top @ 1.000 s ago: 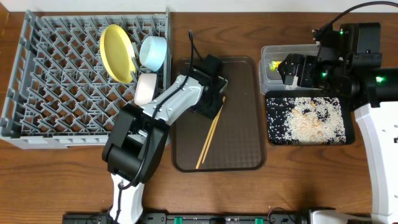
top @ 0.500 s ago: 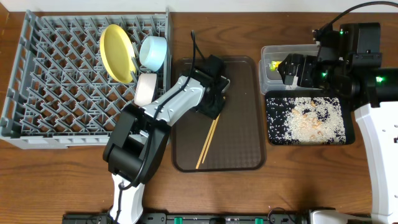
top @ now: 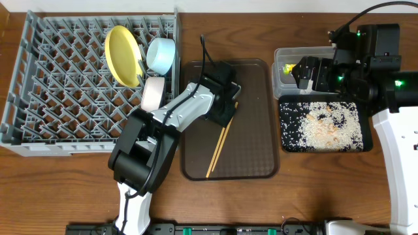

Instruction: Sort waste into correct bins and load items into the dishwasher

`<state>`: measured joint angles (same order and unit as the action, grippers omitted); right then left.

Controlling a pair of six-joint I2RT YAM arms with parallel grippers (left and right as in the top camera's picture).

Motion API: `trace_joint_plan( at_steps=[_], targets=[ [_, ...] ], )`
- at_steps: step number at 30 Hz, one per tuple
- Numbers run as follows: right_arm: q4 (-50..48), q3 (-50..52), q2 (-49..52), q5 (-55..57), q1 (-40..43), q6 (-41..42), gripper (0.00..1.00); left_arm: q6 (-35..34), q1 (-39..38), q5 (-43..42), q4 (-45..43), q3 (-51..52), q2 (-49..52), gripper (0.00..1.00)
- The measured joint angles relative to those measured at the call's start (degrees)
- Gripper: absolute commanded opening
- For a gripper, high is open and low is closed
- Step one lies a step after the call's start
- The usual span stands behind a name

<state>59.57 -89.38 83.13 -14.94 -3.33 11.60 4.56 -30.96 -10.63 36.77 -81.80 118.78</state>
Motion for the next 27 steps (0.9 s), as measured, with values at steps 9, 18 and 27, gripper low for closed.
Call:
trace_joint_plan(
  at_steps=[9, 18, 27],
  targets=[
    [0.0, 0.0, 0.0, 0.0, 0.0, 0.0, 0.99, -0.9, -0.3, 0.3, -5.1, 3.0, -1.0, 0.5],
    [0.0, 0.0, 0.0, 0.0, 0.0, 0.0, 0.99, -1.8, -0.4, 0.4, -5.6, 3.7, -1.3, 0.19],
    [0.0, 0.0, 0.0, 0.0, 0.0, 0.0, 0.99, -1.9, -0.5, 0.2, -5.8, 3.7, -1.3, 0.08]
  ],
)
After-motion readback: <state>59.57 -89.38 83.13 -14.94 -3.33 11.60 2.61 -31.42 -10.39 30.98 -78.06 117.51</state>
